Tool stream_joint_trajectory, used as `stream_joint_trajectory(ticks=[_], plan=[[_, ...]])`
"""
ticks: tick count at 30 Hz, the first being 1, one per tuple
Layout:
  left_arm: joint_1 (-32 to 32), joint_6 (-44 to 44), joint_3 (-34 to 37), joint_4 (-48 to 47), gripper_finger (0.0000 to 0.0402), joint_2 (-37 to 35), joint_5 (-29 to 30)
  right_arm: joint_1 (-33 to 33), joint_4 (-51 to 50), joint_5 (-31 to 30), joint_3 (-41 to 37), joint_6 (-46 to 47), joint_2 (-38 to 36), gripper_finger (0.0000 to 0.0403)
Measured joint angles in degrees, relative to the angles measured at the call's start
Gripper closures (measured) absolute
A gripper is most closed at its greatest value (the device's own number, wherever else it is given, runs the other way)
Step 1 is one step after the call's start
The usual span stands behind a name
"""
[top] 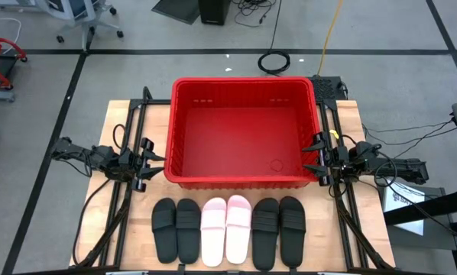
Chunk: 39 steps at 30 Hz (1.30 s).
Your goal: Pick and place slides into bin
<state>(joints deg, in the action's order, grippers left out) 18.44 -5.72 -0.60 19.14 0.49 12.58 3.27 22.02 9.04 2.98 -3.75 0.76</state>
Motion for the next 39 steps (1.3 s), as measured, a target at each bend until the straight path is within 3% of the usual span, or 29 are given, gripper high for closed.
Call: stream_joint_trajectory(ticks=[14,24,35,39], plan=[[0.0,0.0,-0.02,-0.02,0.0254,0.0,0.0,0.02,0.13,0.0,-0.01,0.05,0.01,0.0173],[-0.02,0.0,0.0,0.0,0.0254,0.0,0.0,0.0,0.65,0.0,-0.01,7.28,0.06,0.0175],[-0.02,3.02,-0.02,0.48,0.0254,0.0,0.98,0.0,2.07,-0.11,-0.01,4.55,0.08,0.0173],[-0.02,4.6,0.0,2.17,0.0254,0.0,1.02,0.0,2.32,-4.83,-0.01,4.89,0.04,0.0179]])
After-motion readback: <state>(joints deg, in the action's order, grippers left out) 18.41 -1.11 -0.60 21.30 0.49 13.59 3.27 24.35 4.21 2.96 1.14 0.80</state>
